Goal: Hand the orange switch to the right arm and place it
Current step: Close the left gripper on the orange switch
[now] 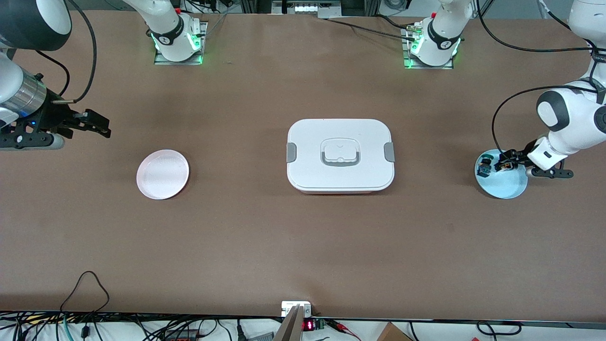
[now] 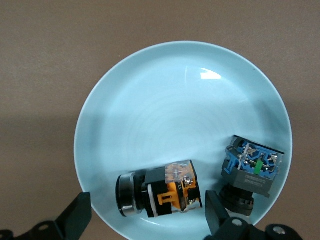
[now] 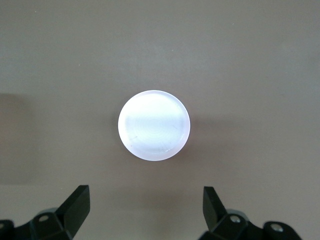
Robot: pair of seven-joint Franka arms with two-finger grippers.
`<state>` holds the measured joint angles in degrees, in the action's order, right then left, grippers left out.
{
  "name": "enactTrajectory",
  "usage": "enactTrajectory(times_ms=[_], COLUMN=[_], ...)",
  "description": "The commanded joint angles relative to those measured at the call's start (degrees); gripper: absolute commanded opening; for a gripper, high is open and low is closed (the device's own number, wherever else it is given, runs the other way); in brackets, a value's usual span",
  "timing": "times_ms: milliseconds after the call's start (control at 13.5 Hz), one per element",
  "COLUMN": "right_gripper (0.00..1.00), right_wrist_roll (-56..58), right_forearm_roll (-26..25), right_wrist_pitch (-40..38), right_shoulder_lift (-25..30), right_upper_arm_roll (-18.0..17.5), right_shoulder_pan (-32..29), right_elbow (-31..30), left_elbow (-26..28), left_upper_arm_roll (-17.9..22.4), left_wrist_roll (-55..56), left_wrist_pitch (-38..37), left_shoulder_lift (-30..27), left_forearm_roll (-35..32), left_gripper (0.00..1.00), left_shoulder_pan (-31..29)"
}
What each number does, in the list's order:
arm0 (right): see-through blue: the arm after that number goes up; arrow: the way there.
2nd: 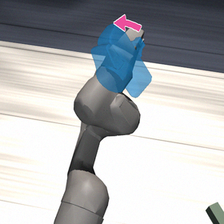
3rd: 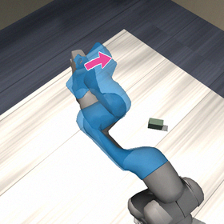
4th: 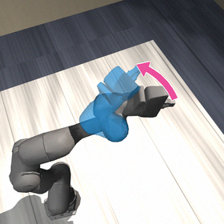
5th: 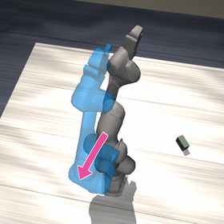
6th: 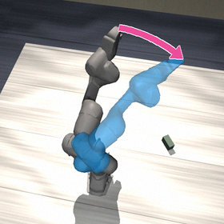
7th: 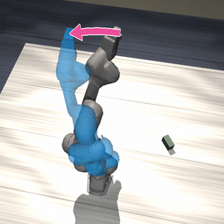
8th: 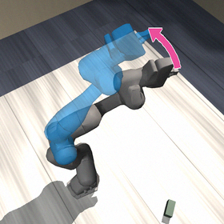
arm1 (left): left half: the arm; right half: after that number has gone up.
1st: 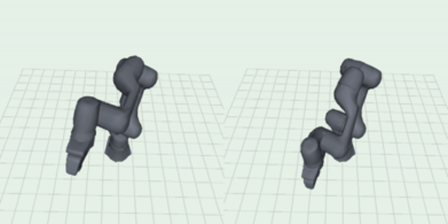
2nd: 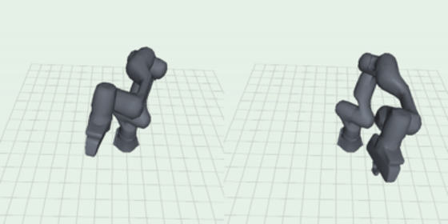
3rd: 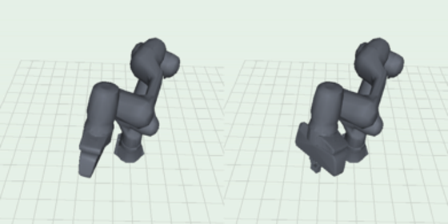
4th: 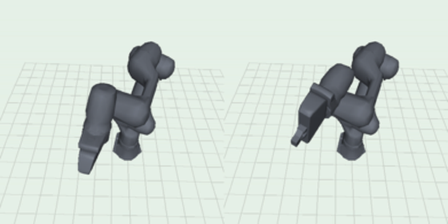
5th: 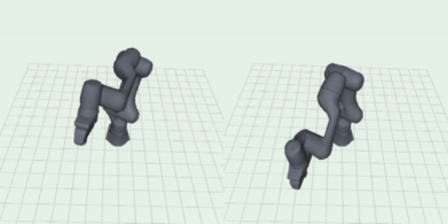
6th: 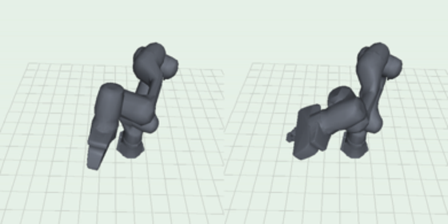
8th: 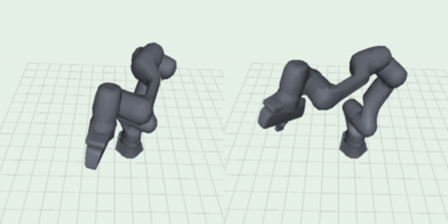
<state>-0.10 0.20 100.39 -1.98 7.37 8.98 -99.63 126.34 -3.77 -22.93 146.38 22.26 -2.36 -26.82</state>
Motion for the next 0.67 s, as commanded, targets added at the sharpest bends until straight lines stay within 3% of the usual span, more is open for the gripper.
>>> enactTrajectory(times_ms=[0,594], right_gripper=[1.00,1.00], right_wrist_roll=[-0.6,-0.5], right_forearm_roll=[0.9,0.9], right_wrist_pitch=[-0.1,0.0], right_shoulder_lift=[1.3,1.3], right_upper_arm_roll=[-0.1,-0.1], right_shoulder_pan=[-0.3,-0.1], right_elbow=[-1.0,-1.0], left_elbow=[-0.1,-0.2], left_upper_arm_roll=[-0.5,-0.5], left_wrist_roll=[-0.7,-0.8], left_wrist_pitch=[0.7,2.2], left_shoulder_lift=[0.5,1.5], left_forearm_roll=[-1.2,-1.2], left_gripper=[1.00,1.00], left_shoulder_pan=[-0.5,-0.5])
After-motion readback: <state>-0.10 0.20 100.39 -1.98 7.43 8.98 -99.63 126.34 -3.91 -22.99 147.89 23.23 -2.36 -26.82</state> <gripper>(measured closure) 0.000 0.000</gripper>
